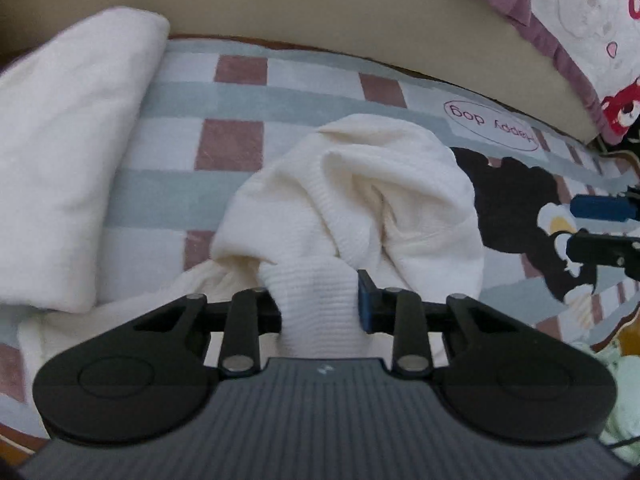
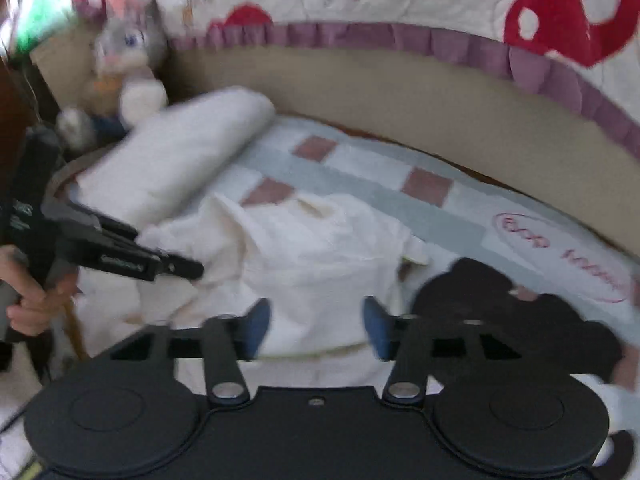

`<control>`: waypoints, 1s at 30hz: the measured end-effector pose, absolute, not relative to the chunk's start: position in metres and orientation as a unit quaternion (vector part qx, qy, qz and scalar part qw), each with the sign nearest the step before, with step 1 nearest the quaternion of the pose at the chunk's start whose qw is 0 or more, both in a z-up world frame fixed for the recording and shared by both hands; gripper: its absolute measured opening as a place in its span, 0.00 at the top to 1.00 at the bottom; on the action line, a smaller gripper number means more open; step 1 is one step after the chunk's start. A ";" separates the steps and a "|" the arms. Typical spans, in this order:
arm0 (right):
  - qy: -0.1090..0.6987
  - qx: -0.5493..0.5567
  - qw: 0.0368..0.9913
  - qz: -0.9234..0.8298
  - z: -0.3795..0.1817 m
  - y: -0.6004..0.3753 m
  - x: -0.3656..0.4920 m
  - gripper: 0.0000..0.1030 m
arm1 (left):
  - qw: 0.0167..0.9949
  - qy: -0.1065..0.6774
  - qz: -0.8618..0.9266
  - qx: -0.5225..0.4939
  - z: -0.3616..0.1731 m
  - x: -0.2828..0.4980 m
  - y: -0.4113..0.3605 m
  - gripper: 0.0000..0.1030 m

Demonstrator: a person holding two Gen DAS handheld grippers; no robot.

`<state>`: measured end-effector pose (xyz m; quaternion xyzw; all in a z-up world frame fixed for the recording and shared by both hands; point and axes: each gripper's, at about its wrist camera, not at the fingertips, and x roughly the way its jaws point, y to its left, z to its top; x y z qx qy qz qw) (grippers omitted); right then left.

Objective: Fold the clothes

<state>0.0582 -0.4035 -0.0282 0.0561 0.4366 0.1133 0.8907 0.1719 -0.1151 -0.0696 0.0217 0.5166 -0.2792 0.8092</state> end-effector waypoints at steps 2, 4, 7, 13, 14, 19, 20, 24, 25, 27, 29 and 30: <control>0.427 0.102 0.891 0.116 -0.043 -0.410 0.057 0.34 | 0.813 0.513 -0.272 0.042 -0.066 0.170 -0.115 0.71; 0.439 0.146 0.880 0.108 -0.060 -0.413 0.063 0.34 | 0.817 0.508 -0.270 0.038 -0.066 0.169 -0.106 0.71; 0.462 0.188 0.859 0.114 -0.083 -0.411 0.070 0.34 | 0.820 0.501 -0.277 0.013 -0.064 0.169 -0.091 0.71; 0.465 0.244 0.841 0.132 -0.111 -0.401 0.075 0.33 | 0.798 0.501 -0.335 -0.031 -0.067 0.171 -0.092 0.68; 0.468 0.248 0.838 0.129 -0.117 -0.399 0.076 0.33 | 0.797 0.497 -0.341 -0.025 -0.069 0.170 -0.095 0.65; 0.511 0.231 0.823 0.090 -0.158 -0.382 0.093 0.26 | 0.812 0.467 -0.335 0.107 -0.085 0.154 -0.127 0.49; 0.511 0.219 0.826 0.092 -0.161 -0.379 0.097 0.27 | 0.812 0.468 -0.329 0.120 -0.089 0.152 -0.131 0.44; 0.465 0.168 0.861 0.123 -0.135 -0.367 0.099 0.80 | 0.812 0.470 -0.304 0.163 -0.104 0.148 -0.143 0.28; 0.450 0.157 0.870 0.127 -0.123 -0.363 0.097 0.83 | 0.819 0.465 -0.298 0.154 -0.102 0.151 -0.139 0.36; 0.414 0.155 0.886 0.138 -0.100 -0.357 0.092 0.85 | 0.848 0.430 -0.276 0.144 -0.092 0.155 -0.128 0.93; 0.388 0.169 0.893 0.152 -0.080 -0.352 0.089 0.85 | 0.887 0.370 -0.228 0.157 -0.074 0.157 -0.115 0.92; 0.382 0.178 0.892 0.162 -0.073 -0.350 0.089 0.85 | 0.901 0.350 -0.207 0.153 -0.066 0.160 -0.106 0.92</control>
